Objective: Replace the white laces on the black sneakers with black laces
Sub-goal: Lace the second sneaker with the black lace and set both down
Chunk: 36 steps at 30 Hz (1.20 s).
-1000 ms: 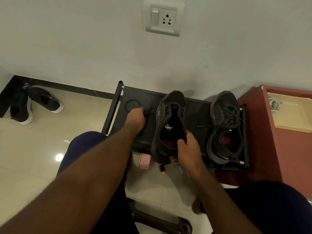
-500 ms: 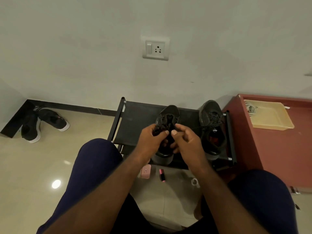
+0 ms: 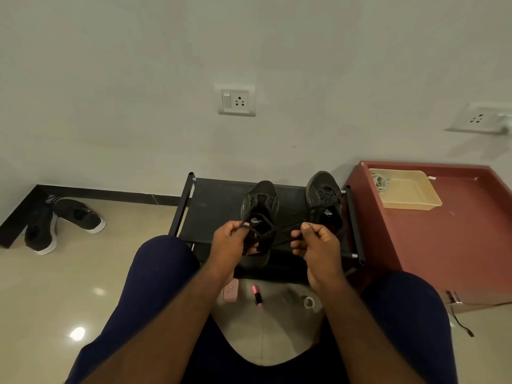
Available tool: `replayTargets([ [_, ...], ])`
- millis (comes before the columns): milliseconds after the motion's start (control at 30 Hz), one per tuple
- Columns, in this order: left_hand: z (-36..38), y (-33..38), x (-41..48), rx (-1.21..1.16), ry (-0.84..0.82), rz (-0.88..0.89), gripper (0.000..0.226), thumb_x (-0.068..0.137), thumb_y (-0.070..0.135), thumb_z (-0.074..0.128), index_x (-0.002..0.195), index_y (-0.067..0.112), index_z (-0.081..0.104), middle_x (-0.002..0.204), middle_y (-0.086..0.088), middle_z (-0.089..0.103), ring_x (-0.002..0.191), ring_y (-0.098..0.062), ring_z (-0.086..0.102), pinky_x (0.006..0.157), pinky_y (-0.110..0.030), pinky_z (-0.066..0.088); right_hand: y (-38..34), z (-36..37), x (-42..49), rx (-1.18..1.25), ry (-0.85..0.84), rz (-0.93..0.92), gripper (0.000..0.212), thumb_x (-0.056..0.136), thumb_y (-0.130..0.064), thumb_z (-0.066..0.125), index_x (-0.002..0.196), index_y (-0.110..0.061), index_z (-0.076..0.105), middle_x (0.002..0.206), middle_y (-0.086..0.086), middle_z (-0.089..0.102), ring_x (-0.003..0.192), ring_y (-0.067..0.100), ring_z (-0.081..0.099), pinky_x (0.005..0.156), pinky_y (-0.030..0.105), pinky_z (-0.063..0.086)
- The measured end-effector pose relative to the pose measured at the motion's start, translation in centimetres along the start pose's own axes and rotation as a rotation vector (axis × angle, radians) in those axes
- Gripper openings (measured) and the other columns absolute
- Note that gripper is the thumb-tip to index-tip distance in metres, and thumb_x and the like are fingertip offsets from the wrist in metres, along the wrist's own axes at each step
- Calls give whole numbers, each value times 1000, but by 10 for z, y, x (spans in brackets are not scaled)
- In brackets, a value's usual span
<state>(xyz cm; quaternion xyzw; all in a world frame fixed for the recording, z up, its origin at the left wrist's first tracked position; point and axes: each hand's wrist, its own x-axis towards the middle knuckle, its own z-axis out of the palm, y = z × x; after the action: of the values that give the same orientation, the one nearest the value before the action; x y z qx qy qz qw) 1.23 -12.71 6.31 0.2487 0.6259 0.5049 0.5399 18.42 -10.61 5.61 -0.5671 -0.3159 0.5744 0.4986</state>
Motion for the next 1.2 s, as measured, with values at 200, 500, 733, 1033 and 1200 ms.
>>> replayTargets([
  [200,-7,10,8,132,48,86,15,101,15,52,106,5,62,98,-18,69,77,-21,68,55,-26,57,-3,-7,5,204,188,-27,9,105,-12,49,108,-6,54,97,15,70,84,24,73,71,30,60],
  [500,-27,73,52,275,140,220,17,100,20,56,110,6,59,99,-12,68,67,-15,64,52,-24,52,-6,-26,5,152,333,-126,7,102,-8,53,103,-10,59,103,-2,68,107,14,67,102,35,52],
  [733,22,81,19,261,-335,163,21,102,23,53,94,6,62,86,-12,73,63,-15,66,54,-22,51,-25,25,0,-66,-139,-253,8,101,-13,58,95,-10,63,116,6,72,110,17,67,94,37,55],
  [1033,42,82,25,-28,-288,-9,12,98,8,54,87,12,56,68,-1,68,46,-5,55,39,-15,38,-33,38,-8,45,-484,65,14,104,-11,48,95,-6,57,94,14,71,85,24,72,78,35,57],
  [1200,51,103,45,-24,-184,-10,12,96,6,51,85,10,56,68,-2,59,42,-5,48,36,-15,30,-45,23,-10,110,-581,113,8,97,-12,54,93,-6,57,86,10,68,72,18,62,66,29,53],
])
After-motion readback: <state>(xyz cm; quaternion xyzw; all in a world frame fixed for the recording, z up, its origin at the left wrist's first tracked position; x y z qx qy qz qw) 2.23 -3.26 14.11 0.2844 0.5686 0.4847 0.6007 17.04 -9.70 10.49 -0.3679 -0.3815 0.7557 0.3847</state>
